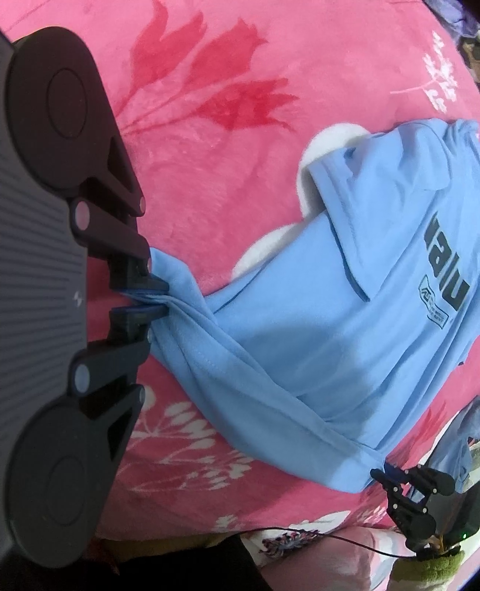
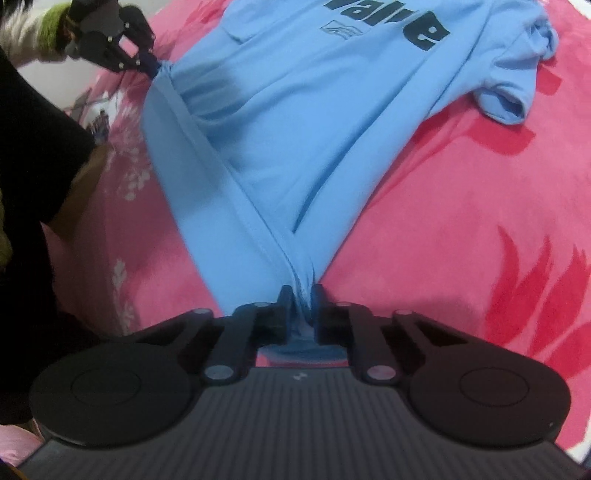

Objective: Fold clothes

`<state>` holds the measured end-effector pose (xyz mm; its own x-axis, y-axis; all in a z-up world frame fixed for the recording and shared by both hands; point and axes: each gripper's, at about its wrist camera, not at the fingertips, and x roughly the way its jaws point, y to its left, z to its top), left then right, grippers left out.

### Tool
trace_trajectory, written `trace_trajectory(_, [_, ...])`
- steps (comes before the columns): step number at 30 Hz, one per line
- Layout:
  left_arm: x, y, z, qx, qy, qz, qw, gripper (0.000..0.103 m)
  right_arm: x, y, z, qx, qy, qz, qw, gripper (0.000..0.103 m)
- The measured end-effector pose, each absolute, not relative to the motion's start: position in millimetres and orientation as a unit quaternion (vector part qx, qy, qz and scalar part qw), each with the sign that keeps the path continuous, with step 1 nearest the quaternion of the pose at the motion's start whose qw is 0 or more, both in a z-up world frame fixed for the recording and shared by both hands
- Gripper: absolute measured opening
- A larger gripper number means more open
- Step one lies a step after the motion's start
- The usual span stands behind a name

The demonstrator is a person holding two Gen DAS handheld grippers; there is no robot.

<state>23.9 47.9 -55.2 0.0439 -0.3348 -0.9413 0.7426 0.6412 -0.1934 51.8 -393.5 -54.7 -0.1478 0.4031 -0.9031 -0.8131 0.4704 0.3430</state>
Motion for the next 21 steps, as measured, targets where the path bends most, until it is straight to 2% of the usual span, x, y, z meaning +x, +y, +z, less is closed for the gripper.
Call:
trace_trajectory(8, [4,54,-23,0.166,0.514,-0.359,0.761,0.003,7,-397,-2,-0.203,0.503,0.439,0.717,0.004])
trace_trajectory(16, [6,61,36,0.140,0.420,-0.302,0.844,0.003,-5,-390,88,-0.163,0.298,0.341,0.876,0.003])
trace_trajectory(21, [35,54,108,0.134,0.331,-0.254,0.899,0.002,15,-378,157,-0.177,0.190,0.271,0.927,0.003])
